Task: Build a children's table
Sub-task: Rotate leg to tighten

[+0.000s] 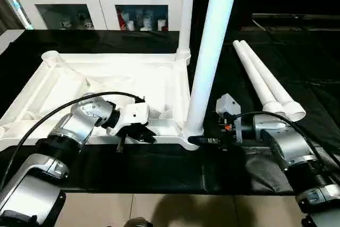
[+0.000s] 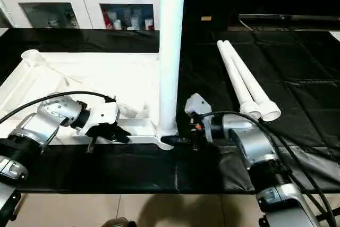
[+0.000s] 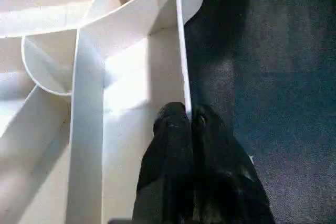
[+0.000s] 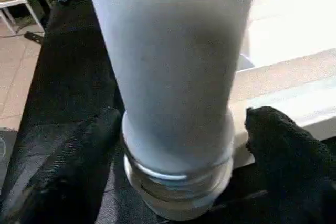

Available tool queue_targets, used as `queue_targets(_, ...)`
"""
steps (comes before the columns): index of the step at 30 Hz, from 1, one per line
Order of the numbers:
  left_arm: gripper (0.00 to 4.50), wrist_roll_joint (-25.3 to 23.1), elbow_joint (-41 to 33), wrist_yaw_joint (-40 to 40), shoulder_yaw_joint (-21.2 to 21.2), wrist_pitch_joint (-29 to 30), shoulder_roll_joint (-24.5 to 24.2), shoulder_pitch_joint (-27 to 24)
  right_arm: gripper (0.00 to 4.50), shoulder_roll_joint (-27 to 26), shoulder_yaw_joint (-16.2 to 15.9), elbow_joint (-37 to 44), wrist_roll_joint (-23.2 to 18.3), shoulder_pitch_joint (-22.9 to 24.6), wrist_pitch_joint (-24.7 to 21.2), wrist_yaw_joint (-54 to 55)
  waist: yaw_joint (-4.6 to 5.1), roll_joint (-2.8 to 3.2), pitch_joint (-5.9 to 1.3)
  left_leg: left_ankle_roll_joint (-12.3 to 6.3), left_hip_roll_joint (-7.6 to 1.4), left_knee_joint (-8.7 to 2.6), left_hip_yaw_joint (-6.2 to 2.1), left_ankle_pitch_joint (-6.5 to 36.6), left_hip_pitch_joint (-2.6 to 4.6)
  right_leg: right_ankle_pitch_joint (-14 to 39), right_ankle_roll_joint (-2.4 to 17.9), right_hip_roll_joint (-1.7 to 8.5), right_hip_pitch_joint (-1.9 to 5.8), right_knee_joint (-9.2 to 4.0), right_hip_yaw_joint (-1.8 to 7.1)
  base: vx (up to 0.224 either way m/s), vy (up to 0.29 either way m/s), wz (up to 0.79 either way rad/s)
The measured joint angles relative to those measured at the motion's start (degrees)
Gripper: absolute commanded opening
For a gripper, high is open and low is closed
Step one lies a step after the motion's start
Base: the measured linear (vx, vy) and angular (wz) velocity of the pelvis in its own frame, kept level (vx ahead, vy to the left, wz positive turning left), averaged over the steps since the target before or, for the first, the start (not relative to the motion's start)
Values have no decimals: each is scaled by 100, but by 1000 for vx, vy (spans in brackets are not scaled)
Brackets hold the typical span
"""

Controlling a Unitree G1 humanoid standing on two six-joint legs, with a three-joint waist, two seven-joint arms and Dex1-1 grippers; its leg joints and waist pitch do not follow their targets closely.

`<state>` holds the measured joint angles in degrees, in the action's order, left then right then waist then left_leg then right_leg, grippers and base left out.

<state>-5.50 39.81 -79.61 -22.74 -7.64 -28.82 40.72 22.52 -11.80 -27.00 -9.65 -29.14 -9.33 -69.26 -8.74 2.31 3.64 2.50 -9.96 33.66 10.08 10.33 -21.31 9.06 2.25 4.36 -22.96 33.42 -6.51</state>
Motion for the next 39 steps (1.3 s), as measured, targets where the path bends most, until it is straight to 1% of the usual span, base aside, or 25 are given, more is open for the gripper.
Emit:
queue_targets(4, 0, -2, 3, -2, -8, -12, 0, 0, 361, -11, -4, -19, 1, 1, -1, -67, -4, -1, 0, 0, 0, 1, 0, 0, 0, 0, 0, 0, -1, 3, 0, 0, 0, 0)
queue_targets(5, 0, -6, 4, -2, -8, -13, 0, 0, 341, -29, -4, -19, 0, 1, -1, -79, -4, -1, 0, 0, 0, 2, 0, 0, 0, 0, 0, 0, -1, 5, 0, 0, 0, 0)
queue_targets(8, 0, -20, 4, -18, -9, -25, 2, 0, 329, -53, -9, -20, -3, 1, -1, -88, -7, -1, 0, 0, 0, 7, 0, 0, 1, 0, 0, 0, 0, 9, 0, 0, 0, 0)
queue_targets(10, 0, -30, 5, -21, -8, -33, 3, 0, 300, -52, -10, -20, -3, 1, -3, -96, -7, -1, -1, 0, -1, 12, 0, 0, 1, 0, 0, 1, 0, 12, 1, 0, 0, 0)
queue_targets(11, 0, -34, 16, -23, -9, -41, 4, 2, 300, -53, -10, -21, -3, 1, -6, -110, -7, -1, -1, 0, -1, 14, 0, 0, 1, 0, 0, 1, 0, 15, 1, 0, 0, 0)
queue_targets(13, 0, -34, 42, -31, -8, -63, 7, 6, 286, -53, -10, -25, -3, 1, -9, -132, -9, -3, -2, 0, -1, 16, 0, 0, 3, 0, 0, 2, 1, 18, 1, 0, 0, 0)
queue_targets(18, 0, -35, 56, -33, 0, -49, 14, 7, 276, -64, -4, -24, -4, 7, -40, -157, -14, -5, -3, 0, -1, 23, 0, 0, 6, 3, -5, 3, 0, 35, 3, 0, 0, 0)
queue_targets(22, 0, -16, 133, -1, 105, 193, 93, 32, 275, -136, 41, -14, -64, 48, -174, -68, -31, -1, -7, 1, -1, 30, 0, -1, 17, 9, -14, 6, 5, 56, 6, 0, 0, 0)
queue_targets(25, 0, 8, 175, 314, 219, 545, 266, 32, 275, -354, 246, -13, -78, 172, -274, 409, -32, 1, -18, 5, -2, 39, 0, -5, 32, 27, -44, 7, 17, 69, 7, 0, 0, 0)
queue_targets(28, 0, -18, 216, 841, 351, 959, 455, 57, 275, -669, 494, -114, -23, 180, -361, 1296, 59, 1, -18, 7, -3, 51, 0, -7, 34, 27, -45, 7, 19, 71, 9, 0, 0, 0)
queue_targets(31, 0, -52, 209, 1326, 470, 1371, 725, 73, 275, -929, 729, -329, 56, 66, -419, 2038, 119, -4, -23, 6, -3, 67, 0, -7, 41, 28, -47, 8, 27, 67, 11, 0, 0, 0)
queue_targets(32, 0, -61, 201, 1546, 533, 1551, 837, 76, 274, -1051, 815, -458, 96, -26, -444, 2355, 170, -4, -23, 6, -3, 68, 0, -7, 42, 29, -47, 8, 30, 63, 11, 0, 0, 0)
queue_targets(35, 0, -96, 168, 2076, 689, 1993, 1108, 99, 274, -1372, 1001, -783, 179, -276, -480, 3183, 268, -4, -23, 6, -2, 69, 0, -7, 46, 29, -47, 9, 33, 61, 10, 0, 0, 0)
queue_targets(39, 0, -163, 83, 2764, 782, 2576, 1473, 192, 274, -1740, 1238, -1245, 330, -670, -488, 4251, 349, -5, -24, 6, -2, 69, -1, -7, 40, 28, -47, 9, 31, 62, 9, 0, 0, 0)
